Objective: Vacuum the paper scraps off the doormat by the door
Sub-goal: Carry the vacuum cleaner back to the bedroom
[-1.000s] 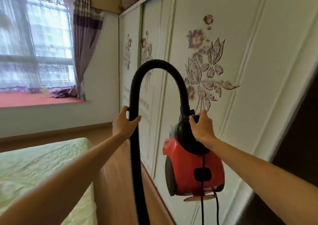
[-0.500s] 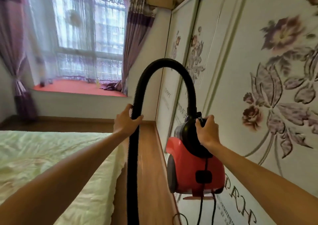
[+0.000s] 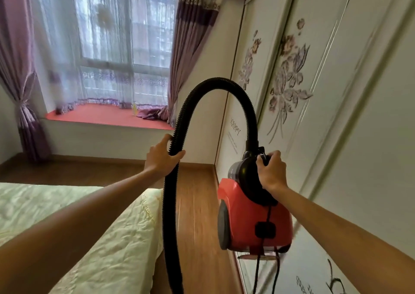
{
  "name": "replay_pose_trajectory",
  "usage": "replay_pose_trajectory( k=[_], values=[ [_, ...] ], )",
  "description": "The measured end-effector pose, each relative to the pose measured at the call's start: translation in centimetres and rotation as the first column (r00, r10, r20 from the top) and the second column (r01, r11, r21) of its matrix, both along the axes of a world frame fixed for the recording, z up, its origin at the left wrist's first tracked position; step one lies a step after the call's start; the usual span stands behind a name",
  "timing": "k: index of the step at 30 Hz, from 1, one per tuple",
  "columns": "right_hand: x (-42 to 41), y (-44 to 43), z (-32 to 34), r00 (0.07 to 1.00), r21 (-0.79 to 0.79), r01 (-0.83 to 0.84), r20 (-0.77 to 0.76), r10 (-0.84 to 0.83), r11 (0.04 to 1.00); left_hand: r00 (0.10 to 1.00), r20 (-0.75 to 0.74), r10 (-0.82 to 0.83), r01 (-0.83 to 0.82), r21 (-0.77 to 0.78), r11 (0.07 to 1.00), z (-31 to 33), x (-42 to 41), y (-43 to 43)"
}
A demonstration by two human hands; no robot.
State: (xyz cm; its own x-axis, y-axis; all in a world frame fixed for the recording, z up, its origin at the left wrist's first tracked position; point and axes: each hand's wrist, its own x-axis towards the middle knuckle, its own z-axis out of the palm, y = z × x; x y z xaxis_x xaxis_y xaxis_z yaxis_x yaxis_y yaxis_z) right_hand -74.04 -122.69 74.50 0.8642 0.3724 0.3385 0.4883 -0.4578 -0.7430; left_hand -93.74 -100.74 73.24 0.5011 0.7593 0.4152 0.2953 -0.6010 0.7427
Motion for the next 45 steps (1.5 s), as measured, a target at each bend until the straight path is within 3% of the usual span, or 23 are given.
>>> replay_pose_trajectory(
  k=[12, 28, 45],
  values=[
    [14.0, 15.1, -0.7, 1.0, 0.012, -0.019, 0.003, 0.019, 1.0, 0.999, -0.042, -0.001, 0.001, -0.013, 1.0, -2.3, 11.7, 14.1],
    [35.9, 37.4, -3.6, 0.987, -0.012, -0.162, -0.023, 0.161, 0.987, 0.985, -0.073, 0.159, -0.166, -0.089, 0.982, -4.1, 33.4, 33.5],
    [56.0, 58.7, -9.4, 0.994, -0.028, -0.103, -0.037, 0.102, 0.994, 0.985, -0.11, 0.133, -0.15, -0.162, 0.975, -10.6, 54.5, 54.7]
  ],
)
